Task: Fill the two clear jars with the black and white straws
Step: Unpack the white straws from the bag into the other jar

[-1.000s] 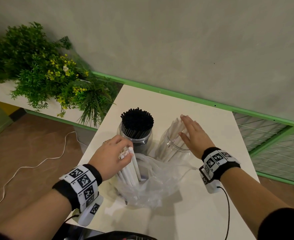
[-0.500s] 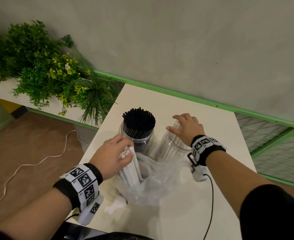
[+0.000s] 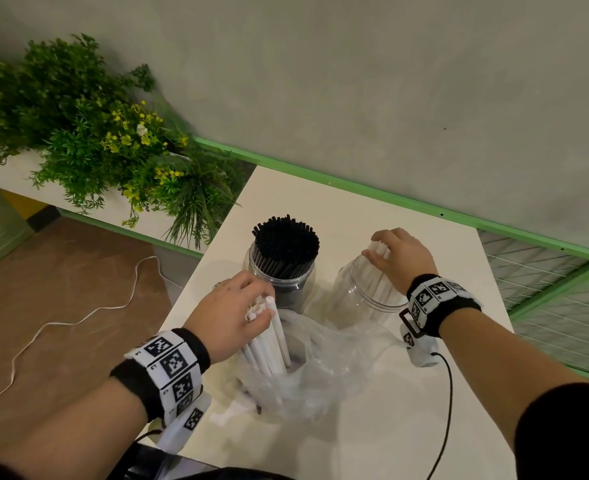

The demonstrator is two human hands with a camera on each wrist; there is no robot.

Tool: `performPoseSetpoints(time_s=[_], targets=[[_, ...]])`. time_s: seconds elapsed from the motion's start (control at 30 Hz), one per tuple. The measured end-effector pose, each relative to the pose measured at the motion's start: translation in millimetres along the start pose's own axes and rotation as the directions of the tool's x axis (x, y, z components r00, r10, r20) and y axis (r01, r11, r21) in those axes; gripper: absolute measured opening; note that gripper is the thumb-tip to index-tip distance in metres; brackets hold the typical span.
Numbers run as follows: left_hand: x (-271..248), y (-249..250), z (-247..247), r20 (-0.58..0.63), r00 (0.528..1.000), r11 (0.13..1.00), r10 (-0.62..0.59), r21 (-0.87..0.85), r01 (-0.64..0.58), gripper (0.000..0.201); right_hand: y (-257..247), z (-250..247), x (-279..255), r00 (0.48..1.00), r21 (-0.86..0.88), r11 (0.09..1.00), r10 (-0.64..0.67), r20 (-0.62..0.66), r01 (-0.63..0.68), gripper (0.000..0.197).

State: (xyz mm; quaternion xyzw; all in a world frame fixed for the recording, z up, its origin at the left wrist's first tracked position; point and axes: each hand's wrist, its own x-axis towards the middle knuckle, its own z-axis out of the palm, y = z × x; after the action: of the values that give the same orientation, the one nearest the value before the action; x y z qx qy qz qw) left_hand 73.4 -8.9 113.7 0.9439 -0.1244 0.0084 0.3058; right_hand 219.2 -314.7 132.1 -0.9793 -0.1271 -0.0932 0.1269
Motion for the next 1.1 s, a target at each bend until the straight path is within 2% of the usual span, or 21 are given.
performPoseSetpoints(time_s=[0.07,0.13,0.27,0.33,0.47,0.63,0.93,1.1], targets=[[0,1,0,-0.001,1.0,1.0,0.005,0.0,-0.005,0.036,-2,1,1,1.0,-0.016,1.0,0.017,0.021,-0.017,0.034],[1,2,0,0.001,1.0,1.0,0.006,0.003,-0.006,0.037,-4,3,2,1.0,0.042,0.999,0.016,-0.009,-0.016,0.03],[0,1,-2,0.019,1.0,1.0,0.005,0.0,-0.005,0.039,0,8,-1,0.976,0.141,0.984,-0.084,-0.2,0.113,0.022],[-1,1,-3,0.019,1.0,1.0,0.014,-0.007,-0.014,0.039,2,7,-3,0.969,0.153,0.981,-0.078,-0.235,0.117,0.019],[-2,1,-2,0.009,1.0,0.999,0.027,-0.032,-0.027,0.038,11,5,-1,0.993,0.222,0.975,0.003,-0.121,0.024,0.02],[-2,5,-2,-0.042,0.997,0.997,0.058,-0.04,-0.06,0.028,11,5,-5,0.982,0.287,0.957,0.009,-0.19,0.047,0.014],[2,14,1,-0.042,0.994,0.995,0.096,0.039,-0.095,0.033,21,1,-5,0.999,0.231,0.972,-0.046,0.0,0.045,0.028],[4,15,0,-0.033,0.995,0.995,0.091,0.049,-0.089,0.033,19,-4,-4,0.999,0.288,0.957,0.036,-0.022,-0.029,0.025]])
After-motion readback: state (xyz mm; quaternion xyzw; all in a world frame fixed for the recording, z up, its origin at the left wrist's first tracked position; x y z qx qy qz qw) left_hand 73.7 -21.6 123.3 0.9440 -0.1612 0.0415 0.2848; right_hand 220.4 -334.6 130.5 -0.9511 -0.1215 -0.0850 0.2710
